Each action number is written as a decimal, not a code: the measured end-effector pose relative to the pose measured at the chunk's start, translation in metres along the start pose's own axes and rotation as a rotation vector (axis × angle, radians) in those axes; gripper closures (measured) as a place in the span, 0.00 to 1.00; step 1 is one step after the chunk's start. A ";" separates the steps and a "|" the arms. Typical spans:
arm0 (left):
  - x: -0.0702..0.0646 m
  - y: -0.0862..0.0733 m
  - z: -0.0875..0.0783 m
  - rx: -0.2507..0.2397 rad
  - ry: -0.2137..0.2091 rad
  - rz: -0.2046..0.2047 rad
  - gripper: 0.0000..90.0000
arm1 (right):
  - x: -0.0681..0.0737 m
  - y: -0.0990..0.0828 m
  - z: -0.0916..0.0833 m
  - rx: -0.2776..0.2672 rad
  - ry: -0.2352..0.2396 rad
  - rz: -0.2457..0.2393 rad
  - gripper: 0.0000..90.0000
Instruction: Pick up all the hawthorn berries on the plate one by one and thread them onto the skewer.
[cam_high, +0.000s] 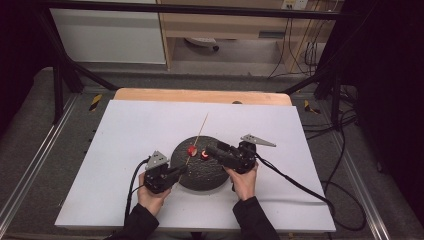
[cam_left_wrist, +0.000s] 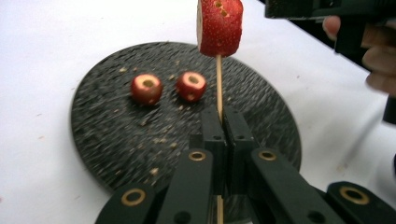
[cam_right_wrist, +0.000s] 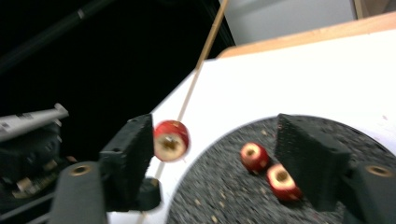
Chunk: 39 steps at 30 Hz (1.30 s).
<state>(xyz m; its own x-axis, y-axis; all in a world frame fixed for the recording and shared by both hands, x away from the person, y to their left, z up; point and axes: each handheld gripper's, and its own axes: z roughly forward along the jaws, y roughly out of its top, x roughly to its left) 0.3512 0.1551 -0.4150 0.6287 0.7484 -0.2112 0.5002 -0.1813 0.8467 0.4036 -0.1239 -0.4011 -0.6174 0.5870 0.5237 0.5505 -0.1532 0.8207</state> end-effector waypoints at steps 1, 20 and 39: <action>0.001 -0.001 -0.003 0.005 0.003 0.009 0.98 | -0.001 0.001 -0.001 0.022 -0.013 -0.011 0.27; 0.038 -0.026 -0.051 0.082 0.058 0.063 0.98 | -0.006 0.014 0.022 0.398 -0.153 -0.273 0.11; 0.054 -0.039 -0.068 0.119 0.066 0.076 0.98 | -0.006 0.033 0.077 0.703 -0.227 -0.378 0.31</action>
<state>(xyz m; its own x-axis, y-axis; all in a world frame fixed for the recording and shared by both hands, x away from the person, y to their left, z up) 0.3250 0.2462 -0.4264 0.6286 0.7694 -0.1130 0.5225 -0.3102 0.7942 0.4685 -0.0709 -0.3948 -0.7444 0.6567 0.1209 0.5980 0.5751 0.5582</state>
